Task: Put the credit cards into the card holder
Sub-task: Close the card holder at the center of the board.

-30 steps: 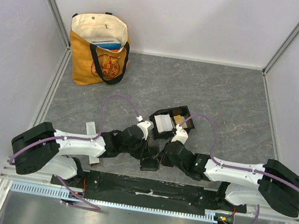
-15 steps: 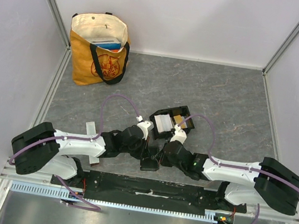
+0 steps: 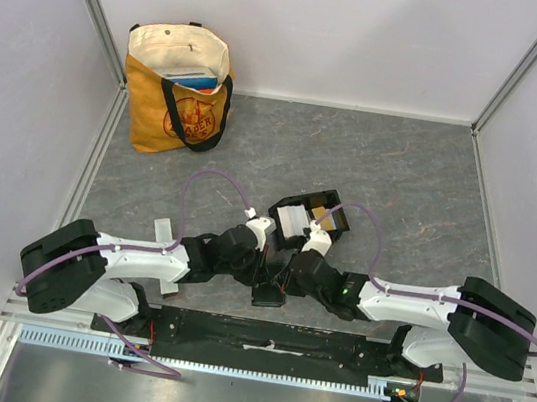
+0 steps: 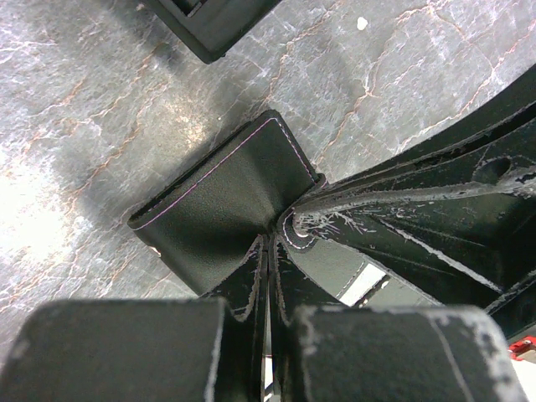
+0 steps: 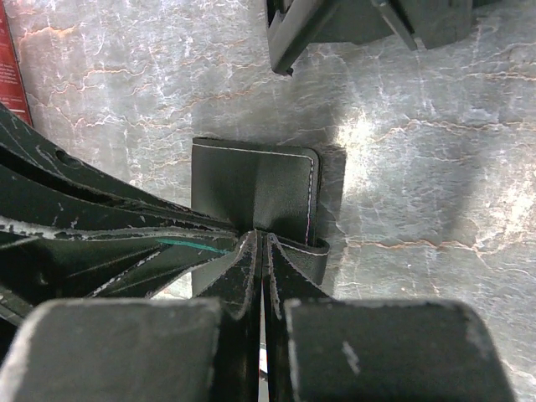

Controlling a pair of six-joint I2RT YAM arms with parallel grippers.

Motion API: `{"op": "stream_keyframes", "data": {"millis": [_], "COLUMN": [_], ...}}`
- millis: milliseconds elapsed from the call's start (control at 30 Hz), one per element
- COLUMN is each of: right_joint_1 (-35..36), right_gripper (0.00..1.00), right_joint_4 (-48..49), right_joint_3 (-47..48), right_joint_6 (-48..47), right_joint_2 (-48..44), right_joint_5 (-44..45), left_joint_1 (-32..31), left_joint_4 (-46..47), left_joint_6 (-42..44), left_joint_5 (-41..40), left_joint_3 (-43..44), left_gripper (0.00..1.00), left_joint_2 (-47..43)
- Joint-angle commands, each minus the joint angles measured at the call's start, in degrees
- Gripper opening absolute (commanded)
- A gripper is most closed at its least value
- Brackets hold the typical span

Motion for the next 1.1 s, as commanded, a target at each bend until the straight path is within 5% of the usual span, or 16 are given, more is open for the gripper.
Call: {"op": "stream_keyframes", "data": {"millis": [0, 367, 667, 1067], "right_joint_1": [0.16, 2.1, 1.39, 1.48], "right_gripper": [0.0, 0.01, 0.17, 0.2], "right_joint_4": [-3.71, -5.29, -7.23, -6.0], "right_joint_3": [2.33, 1.89, 1.72, -0.3], "right_joint_6": [-1.15, -1.41, -1.5, 0.96], "right_joint_2": [1.95, -1.2, -6.04, -4.99], "right_joint_5": [0.12, 4.15, 4.61, 1.79], "left_joint_1": [-0.16, -0.16, -0.16, -0.25], "left_joint_4": [0.72, 0.63, 0.28, 0.1], "left_joint_6": [0.82, 0.29, 0.38, 0.55], "left_joint_5": [1.12, 0.33, 0.06, -0.2], "left_joint_3": [-0.74, -0.92, -0.83, -0.57], "left_gripper": [0.03, 0.03, 0.03, 0.03], "left_joint_2": [-0.9, -1.25, -1.52, -1.52]}}
